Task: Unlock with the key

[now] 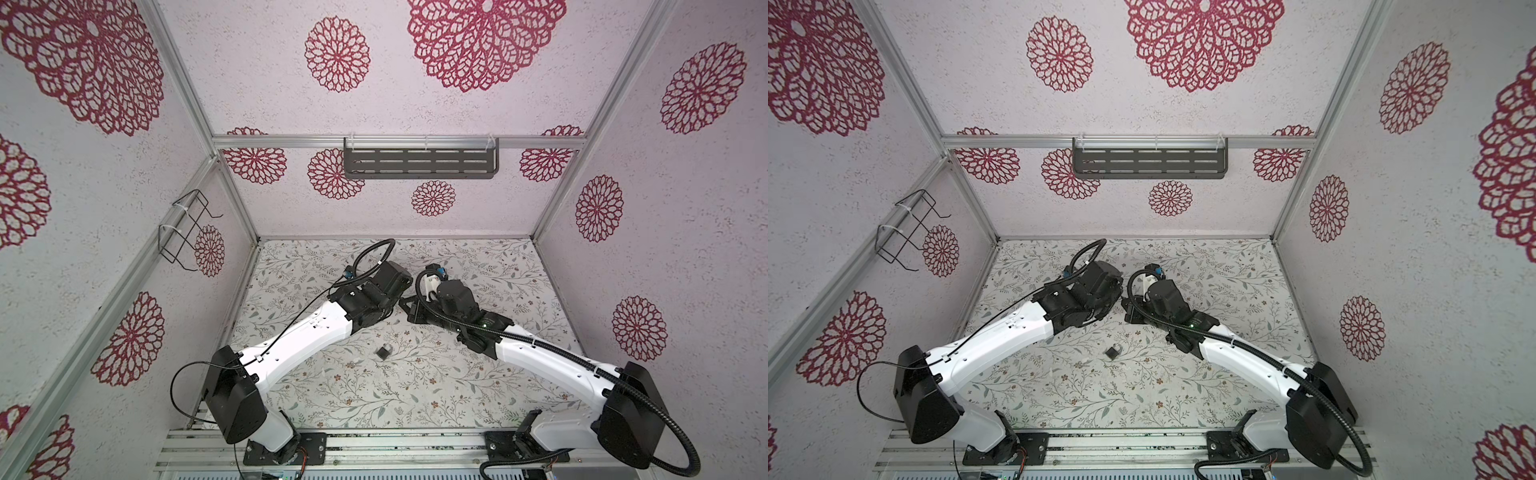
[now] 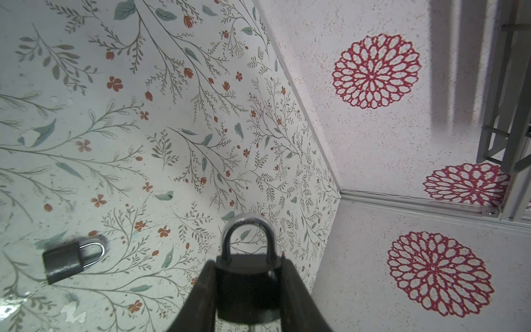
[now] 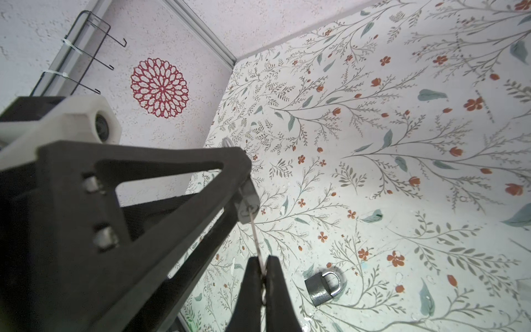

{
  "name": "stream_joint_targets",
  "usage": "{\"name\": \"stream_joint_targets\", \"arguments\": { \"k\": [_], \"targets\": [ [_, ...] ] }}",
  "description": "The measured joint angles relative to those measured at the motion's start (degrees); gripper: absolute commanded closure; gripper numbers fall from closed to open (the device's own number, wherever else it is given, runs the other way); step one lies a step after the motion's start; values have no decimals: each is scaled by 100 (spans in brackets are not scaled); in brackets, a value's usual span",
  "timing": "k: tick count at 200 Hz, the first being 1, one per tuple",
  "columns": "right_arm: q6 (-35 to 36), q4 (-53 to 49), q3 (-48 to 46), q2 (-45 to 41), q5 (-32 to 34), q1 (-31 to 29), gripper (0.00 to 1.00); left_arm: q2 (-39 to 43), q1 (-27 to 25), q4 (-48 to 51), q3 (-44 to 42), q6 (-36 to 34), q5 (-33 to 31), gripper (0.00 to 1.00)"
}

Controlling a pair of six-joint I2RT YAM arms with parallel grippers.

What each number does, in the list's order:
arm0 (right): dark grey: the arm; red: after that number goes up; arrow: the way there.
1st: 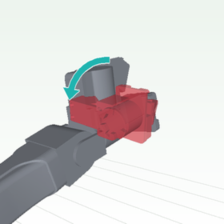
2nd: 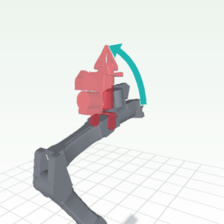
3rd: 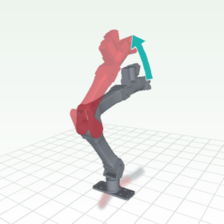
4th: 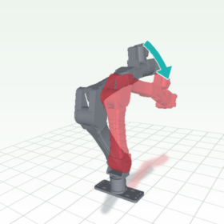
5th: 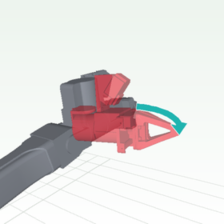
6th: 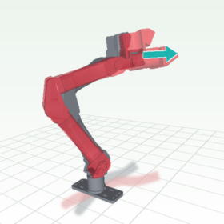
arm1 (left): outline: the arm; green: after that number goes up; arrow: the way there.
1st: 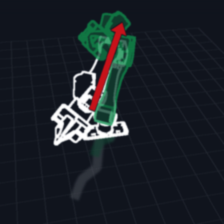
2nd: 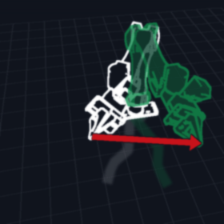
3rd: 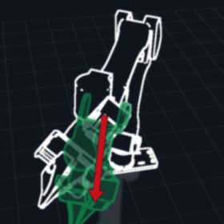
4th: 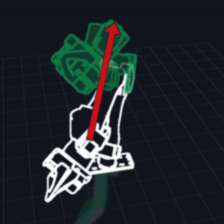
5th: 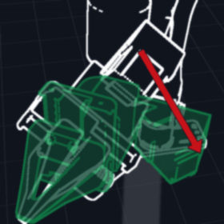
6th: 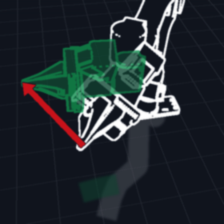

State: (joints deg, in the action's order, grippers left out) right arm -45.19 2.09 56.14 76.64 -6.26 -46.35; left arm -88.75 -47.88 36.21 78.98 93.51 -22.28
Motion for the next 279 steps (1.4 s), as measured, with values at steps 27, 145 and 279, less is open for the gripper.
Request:
{"name": "stream_joint_targets", "arguments": {
  "k": [27,145,279],
  "targets": [
    [0,-328,173,7,33,9,100,2,-42,-22,2,-92,-37,100],
    [933,378,-330,-166,378,-114,100,-4,-52,17,35,-87,35,100],
    [584,205,-284,-13,509,-195,100,-57,-111,-177,-221,24,-79,100]
  ]
}}
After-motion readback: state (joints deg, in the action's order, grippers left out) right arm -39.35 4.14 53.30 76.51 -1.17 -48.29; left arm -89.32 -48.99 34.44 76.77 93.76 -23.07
